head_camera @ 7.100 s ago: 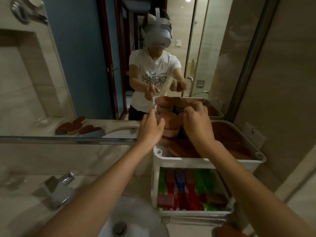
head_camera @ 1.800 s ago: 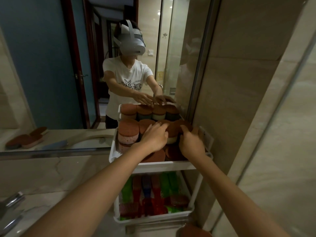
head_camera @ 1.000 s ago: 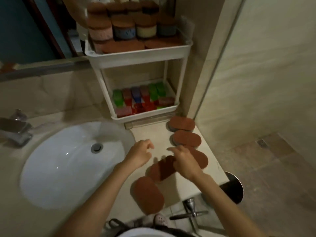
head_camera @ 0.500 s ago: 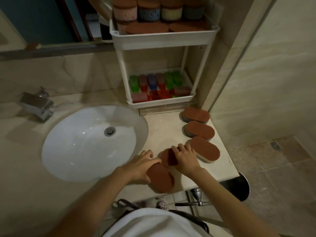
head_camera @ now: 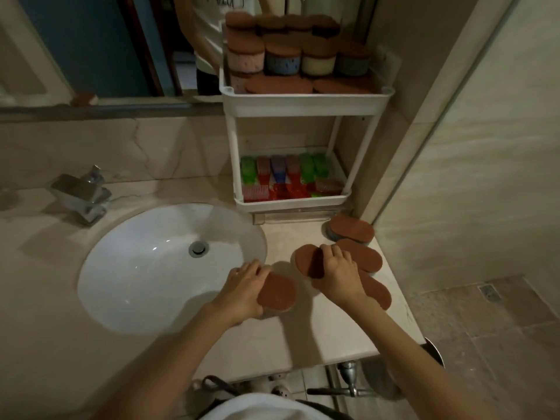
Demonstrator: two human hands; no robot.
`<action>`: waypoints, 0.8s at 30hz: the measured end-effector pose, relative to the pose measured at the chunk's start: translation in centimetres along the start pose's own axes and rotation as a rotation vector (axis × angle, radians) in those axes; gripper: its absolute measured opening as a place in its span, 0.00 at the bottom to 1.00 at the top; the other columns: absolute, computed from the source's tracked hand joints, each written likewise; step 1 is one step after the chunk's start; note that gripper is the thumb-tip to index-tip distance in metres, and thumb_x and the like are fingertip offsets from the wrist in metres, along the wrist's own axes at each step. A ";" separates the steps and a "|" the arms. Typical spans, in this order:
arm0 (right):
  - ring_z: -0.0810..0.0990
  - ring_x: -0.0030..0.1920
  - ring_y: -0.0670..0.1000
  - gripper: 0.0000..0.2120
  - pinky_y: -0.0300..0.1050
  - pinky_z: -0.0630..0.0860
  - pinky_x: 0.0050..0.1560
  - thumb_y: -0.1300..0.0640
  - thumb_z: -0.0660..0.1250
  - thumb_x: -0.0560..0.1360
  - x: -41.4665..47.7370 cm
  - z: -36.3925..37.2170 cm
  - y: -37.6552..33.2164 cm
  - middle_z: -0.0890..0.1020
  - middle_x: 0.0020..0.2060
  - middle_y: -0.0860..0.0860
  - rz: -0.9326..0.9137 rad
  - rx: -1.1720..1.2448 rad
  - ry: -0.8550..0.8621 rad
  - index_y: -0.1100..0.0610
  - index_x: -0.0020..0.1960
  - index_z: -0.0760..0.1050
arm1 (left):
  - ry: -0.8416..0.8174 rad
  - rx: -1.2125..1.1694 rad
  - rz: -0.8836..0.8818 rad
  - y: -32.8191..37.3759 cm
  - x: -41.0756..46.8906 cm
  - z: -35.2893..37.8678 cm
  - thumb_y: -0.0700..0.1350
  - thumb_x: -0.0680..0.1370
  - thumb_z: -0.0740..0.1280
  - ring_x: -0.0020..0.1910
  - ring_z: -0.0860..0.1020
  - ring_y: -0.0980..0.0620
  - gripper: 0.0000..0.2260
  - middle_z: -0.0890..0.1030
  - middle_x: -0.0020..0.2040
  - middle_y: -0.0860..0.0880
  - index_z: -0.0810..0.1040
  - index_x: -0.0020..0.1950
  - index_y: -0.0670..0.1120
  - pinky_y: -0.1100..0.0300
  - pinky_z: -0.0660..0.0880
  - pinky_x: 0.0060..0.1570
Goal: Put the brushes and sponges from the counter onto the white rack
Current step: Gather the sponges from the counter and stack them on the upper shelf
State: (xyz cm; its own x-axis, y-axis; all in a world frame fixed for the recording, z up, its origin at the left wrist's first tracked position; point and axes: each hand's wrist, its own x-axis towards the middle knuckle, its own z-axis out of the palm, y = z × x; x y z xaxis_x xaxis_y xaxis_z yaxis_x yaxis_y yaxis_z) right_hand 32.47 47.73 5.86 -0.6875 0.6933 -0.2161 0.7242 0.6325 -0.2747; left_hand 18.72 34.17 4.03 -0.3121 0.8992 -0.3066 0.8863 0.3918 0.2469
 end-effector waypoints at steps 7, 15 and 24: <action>0.69 0.64 0.61 0.35 0.54 0.67 0.64 0.58 0.70 0.69 2.3 -9.9 -2.4 0.71 0.65 0.58 -0.075 0.116 0.355 0.59 0.72 0.60 | 0.464 -0.057 0.001 0.8 1.8 -11.7 0.43 0.71 0.70 0.68 0.65 0.47 0.30 0.66 0.69 0.48 0.62 0.71 0.47 0.54 0.64 0.67; 0.69 0.65 0.61 0.36 0.53 0.68 0.63 0.55 0.73 0.68 5.0 -21.7 -4.8 0.71 0.66 0.57 -0.182 0.167 0.673 0.57 0.72 0.62 | 0.767 -0.028 0.079 2.3 3.1 -23.9 0.41 0.70 0.70 0.70 0.61 0.49 0.33 0.63 0.70 0.49 0.61 0.72 0.47 0.56 0.62 0.68; 0.68 0.65 0.59 0.32 0.53 0.70 0.65 0.53 0.72 0.70 9.4 -27.4 -5.8 0.70 0.64 0.57 -0.225 0.141 0.621 0.57 0.69 0.63 | 0.759 -0.072 0.017 2.2 6.9 -30.3 0.48 0.69 0.72 0.66 0.65 0.46 0.33 0.67 0.67 0.46 0.62 0.71 0.46 0.52 0.67 0.63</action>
State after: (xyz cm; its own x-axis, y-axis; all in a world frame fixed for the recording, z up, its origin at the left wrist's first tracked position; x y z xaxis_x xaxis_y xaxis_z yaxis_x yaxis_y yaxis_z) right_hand 23.27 60.07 31.11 -0.6318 0.6461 0.4283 0.5239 0.7632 -0.3783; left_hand 8.16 47.18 30.30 -0.4713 0.7821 0.4076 0.8767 0.3651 0.3131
